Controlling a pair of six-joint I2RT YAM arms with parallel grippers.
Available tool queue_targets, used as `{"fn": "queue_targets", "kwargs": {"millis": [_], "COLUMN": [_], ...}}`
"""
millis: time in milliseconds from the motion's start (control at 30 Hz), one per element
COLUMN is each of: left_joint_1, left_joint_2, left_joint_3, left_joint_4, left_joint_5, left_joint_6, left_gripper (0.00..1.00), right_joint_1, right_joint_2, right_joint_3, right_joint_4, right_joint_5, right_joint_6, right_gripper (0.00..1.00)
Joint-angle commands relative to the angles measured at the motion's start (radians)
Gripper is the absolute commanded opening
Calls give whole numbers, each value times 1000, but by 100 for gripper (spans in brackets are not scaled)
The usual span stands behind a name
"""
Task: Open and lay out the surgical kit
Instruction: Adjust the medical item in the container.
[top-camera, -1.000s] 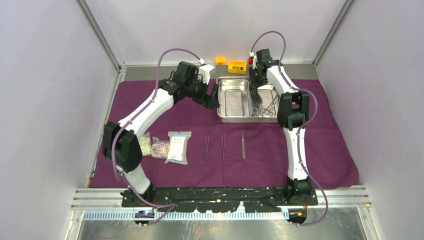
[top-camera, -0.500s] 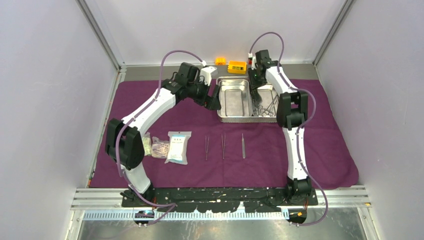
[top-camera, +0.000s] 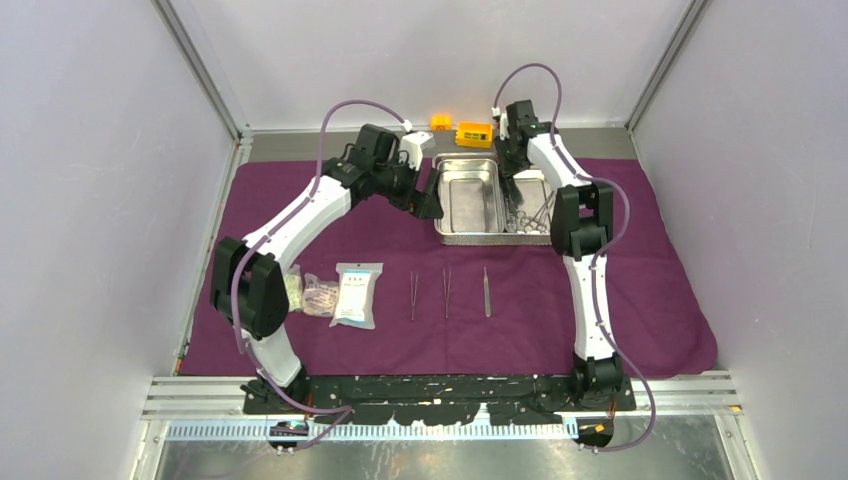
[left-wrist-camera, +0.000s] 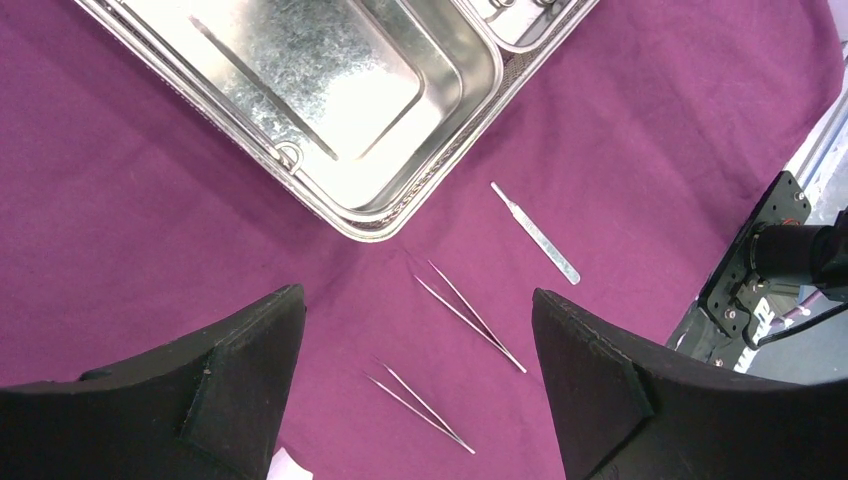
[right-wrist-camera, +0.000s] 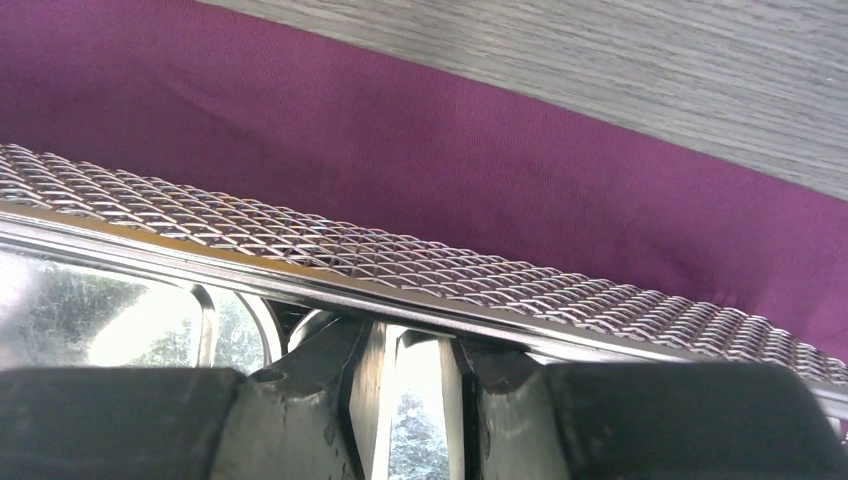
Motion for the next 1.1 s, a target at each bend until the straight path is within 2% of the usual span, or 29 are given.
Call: {"fn": "queue_targets", "kwargs": {"millis": [0, 633, 1067], "left_joint_1": [6, 6, 6], "left_joint_2": [-15, -16, -21], "left_joint_3": [16, 27, 21], "left_joint_4": [37, 48, 54], "left_joint_5": [32, 38, 43], "left_joint_6": [-11, -16, -16], "left_gripper": [85, 85, 84], "right_joint_1": [4, -35, -56], "right_joint_2": [-19, -52, -56], "right_joint_3": [-13, -39, -35], "right_joint_4": [34, 29, 20], "right_joint_5": [63, 46, 17], "right_joint_6": [-37, -39, -45], "right_gripper": [30, 16, 10]}}
